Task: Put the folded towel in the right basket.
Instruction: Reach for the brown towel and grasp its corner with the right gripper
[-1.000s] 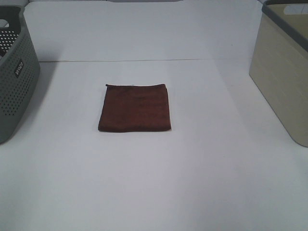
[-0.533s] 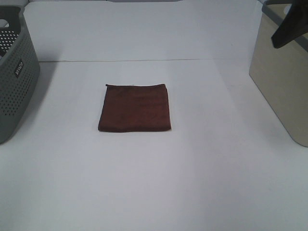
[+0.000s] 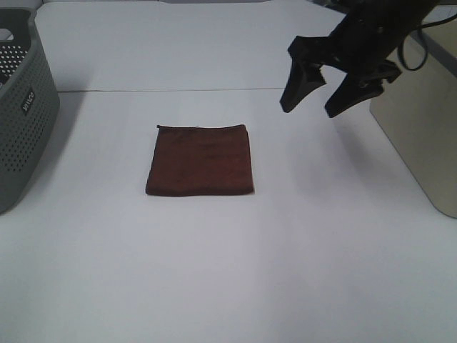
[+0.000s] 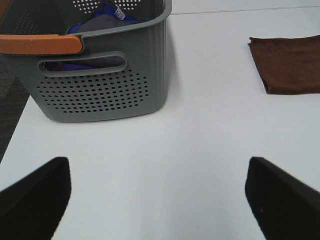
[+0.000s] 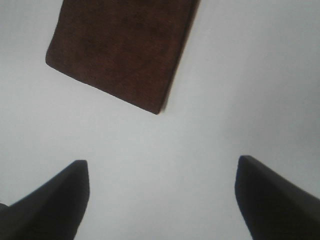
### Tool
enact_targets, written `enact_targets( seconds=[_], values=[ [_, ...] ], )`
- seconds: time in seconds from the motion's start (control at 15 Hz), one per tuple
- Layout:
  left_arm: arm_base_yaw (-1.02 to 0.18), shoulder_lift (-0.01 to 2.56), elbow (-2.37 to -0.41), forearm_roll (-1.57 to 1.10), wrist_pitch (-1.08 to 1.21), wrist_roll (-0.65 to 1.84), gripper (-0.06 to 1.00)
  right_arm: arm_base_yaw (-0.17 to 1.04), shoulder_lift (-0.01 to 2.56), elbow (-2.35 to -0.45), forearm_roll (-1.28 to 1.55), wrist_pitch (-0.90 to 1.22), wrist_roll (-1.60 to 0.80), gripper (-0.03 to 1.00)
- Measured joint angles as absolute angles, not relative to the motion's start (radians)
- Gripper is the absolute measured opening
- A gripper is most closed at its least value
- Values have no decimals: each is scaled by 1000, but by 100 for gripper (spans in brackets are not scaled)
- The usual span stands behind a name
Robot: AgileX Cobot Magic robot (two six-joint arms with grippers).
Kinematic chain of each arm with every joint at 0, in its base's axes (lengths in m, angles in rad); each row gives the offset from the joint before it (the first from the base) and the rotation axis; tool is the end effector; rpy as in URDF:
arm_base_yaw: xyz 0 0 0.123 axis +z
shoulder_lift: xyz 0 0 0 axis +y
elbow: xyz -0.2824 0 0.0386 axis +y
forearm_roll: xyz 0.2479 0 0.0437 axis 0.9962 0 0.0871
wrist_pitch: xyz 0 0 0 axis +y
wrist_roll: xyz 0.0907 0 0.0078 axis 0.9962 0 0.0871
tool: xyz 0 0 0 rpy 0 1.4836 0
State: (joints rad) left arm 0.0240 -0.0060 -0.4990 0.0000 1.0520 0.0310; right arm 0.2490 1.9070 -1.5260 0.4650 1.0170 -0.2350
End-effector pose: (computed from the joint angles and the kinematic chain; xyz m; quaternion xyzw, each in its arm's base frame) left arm -0.0053 -0.0001 0.2776 0.0030 0.8496 0.0145 0.5272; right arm 0.3807 0.1327 0.2451 -0.1392 0.9595 0.2109 0.1247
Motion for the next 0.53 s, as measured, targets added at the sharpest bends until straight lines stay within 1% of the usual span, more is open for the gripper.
enact_targets(
  seconds=[0.27,0.53],
  values=[
    [24,-6,-499,0,1052,31,88,256,2125,-1673,612,1016,-262,78],
    [24,-6,-499,0,1052,31,88,251,2274,-1783,640,1015,-262,78]
  ],
)
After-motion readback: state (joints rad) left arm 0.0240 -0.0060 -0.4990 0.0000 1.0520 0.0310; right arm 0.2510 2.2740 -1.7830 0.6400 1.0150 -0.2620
